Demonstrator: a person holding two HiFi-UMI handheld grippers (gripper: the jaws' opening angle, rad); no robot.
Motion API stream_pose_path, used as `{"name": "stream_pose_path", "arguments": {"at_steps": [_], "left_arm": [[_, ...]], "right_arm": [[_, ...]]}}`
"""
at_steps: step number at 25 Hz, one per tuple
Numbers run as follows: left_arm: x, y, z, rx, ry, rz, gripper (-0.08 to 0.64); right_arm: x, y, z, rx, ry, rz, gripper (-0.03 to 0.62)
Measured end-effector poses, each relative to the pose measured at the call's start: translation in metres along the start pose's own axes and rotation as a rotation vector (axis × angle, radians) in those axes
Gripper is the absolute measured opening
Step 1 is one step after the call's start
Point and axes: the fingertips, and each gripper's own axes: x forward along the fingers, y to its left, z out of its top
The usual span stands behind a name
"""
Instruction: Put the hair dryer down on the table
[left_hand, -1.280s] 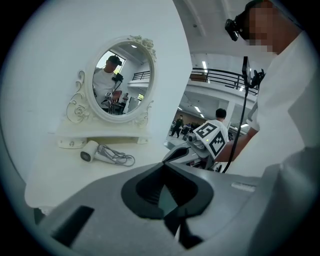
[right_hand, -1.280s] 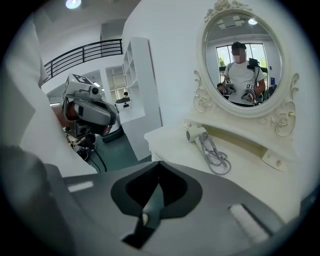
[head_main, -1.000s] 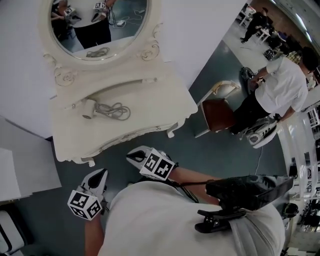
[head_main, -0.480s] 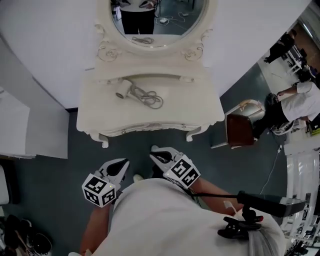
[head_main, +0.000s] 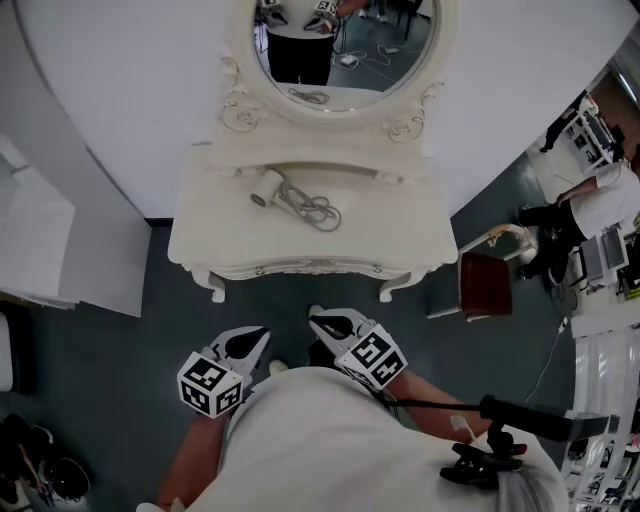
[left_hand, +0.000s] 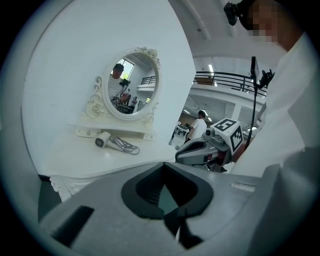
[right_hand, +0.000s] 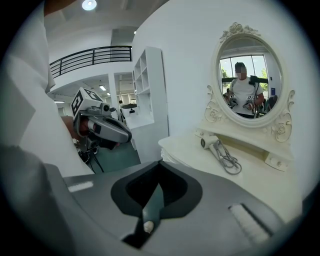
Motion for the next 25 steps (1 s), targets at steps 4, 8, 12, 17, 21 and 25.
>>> {"name": "stream_pose_path", "arguments": {"at_steps": [4,8,12,17,21,25], "left_arm": [[-0.001,-0.004,-0.003,0.008,0.005,0.0,-0.006],[-0.002,-0.003,-0.011,0.005,0.021,0.014,-0.005],[-0.005,-0.004,-0.017,-0.002,0.032,0.019,-0.005],[-0.008,-0.007,-0.019,-0.004,0.029,0.023,-0.005],[-0.009,-0.007,-0.02,-0.005,0.031,0.025,-0.005],[-0.009,-0.001,-0.021,-0.008,0.039,0.034,-0.005]], "right_arm": [[-0.003,0.004,0.002,-0.01,-0.005,0.002,0.0],[-0.001,0.01,0.0,-0.015,-0.001,0.024,0.0],[0.001,0.015,-0.002,-0.017,0.005,0.041,0.0],[-0.001,0.016,-0.002,-0.022,0.004,0.048,0.0],[0.0,0.014,-0.001,-0.02,0.004,0.05,0.0],[0.006,0.009,-0.002,-0.025,0.018,0.056,0.0]]}}
